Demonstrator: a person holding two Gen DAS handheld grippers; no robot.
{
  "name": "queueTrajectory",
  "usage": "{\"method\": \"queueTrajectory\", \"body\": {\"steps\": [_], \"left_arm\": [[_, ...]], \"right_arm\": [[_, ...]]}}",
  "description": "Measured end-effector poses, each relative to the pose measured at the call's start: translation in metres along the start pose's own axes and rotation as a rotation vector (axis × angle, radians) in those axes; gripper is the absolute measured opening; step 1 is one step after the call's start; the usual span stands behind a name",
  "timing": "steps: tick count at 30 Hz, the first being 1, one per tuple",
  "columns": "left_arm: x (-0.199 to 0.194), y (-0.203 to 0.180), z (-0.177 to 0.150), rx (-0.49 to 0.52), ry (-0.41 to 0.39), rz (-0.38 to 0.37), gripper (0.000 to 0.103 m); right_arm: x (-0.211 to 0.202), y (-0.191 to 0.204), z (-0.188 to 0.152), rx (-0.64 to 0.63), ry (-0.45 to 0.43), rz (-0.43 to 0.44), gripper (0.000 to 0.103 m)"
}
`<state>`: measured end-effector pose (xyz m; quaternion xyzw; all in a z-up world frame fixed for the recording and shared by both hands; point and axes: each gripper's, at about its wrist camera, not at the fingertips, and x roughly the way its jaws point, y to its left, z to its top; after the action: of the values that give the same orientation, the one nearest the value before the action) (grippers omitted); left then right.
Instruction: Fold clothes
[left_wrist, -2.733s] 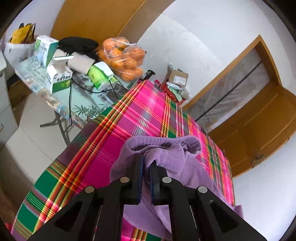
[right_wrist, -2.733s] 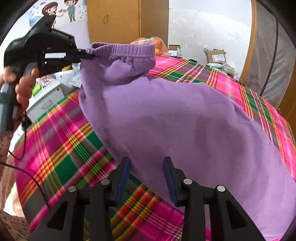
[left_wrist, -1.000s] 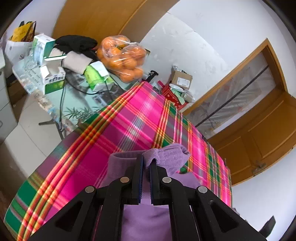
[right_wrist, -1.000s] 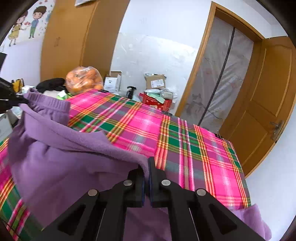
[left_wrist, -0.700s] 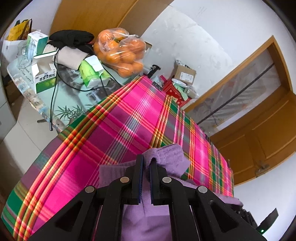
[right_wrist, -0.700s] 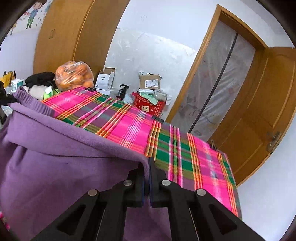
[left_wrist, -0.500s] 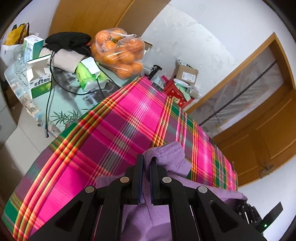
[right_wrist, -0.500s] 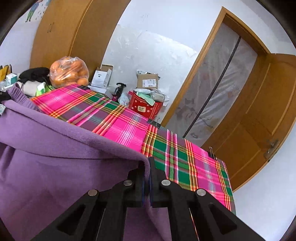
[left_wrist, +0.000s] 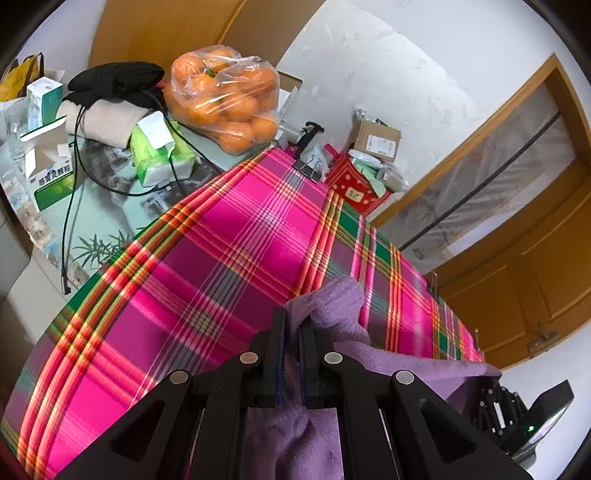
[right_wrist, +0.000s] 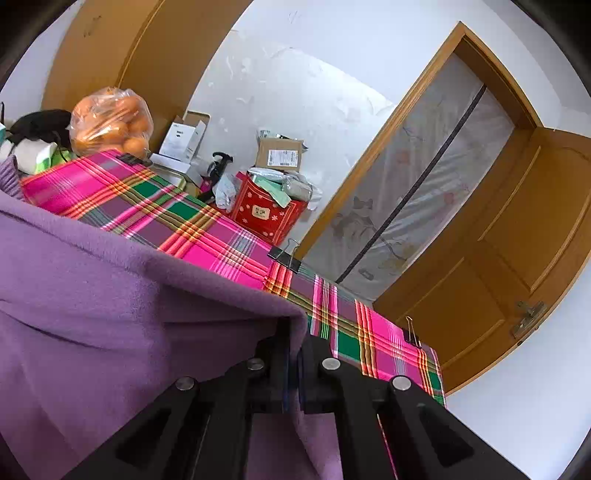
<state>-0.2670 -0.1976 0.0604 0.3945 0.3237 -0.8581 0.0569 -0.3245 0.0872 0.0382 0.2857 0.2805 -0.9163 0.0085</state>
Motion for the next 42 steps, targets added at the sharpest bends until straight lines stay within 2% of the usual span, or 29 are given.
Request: {"method": "queueTrajectory", "body": {"steps": [4,10,14,17,19,23,26,29,32,34,38,41,42], "left_arm": [[0.012,-0.003,0.003,0.022,0.02,0.022,0.007],[0.02,-0.005,0.004,0.02,0.048,0.015,0.007],[0.018,-0.002,0.006,0.009,0.065,0.011,0.016],[0.011,0.002,0.005,0.012,0.058,-0.002,0.018],[0.006,0.005,0.004,0.016,0.06,-0.007,0.018],[-0.009,0.014,0.001,-0.014,0.059,-0.023,0.022],[-0.022,0.021,0.001,-0.033,0.048,-0.019,0.023],[-0.036,0.031,-0.003,-0.046,0.036,-0.019,0.023],[-0.048,0.045,-0.01,-0.066,0.044,-0.016,0.023],[-0.055,0.056,-0.015,-0.084,0.061,-0.02,0.023],[-0.069,0.074,-0.028,-0.123,0.081,-0.047,0.025],[-0.07,0.08,-0.037,-0.128,0.121,-0.093,0.025],[-0.069,0.081,-0.04,-0.13,0.14,-0.107,0.026]], "right_arm": [[0.02,0.006,0.002,-0.023,0.028,-0.013,0.003],[0.048,0.023,0.001,-0.062,0.107,-0.016,0.003],[0.057,0.028,-0.004,-0.057,0.153,0.001,0.003],[0.058,0.028,-0.009,-0.053,0.192,0.014,0.003],[0.057,0.022,-0.011,-0.014,0.215,0.037,0.003],[0.051,-0.005,-0.013,0.147,0.268,0.109,0.003],[0.038,-0.014,-0.019,0.211,0.269,0.149,0.003],[0.021,-0.023,-0.026,0.284,0.265,0.213,0.003],[-0.004,-0.033,-0.036,0.397,0.204,0.364,0.003],[-0.023,-0.033,-0.044,0.429,0.158,0.461,0.005],[-0.055,-0.013,-0.062,0.368,0.128,0.647,0.009],[-0.061,0.011,-0.074,0.299,0.167,0.694,0.021],[-0.06,0.017,-0.078,0.286,0.185,0.704,0.021]]}}
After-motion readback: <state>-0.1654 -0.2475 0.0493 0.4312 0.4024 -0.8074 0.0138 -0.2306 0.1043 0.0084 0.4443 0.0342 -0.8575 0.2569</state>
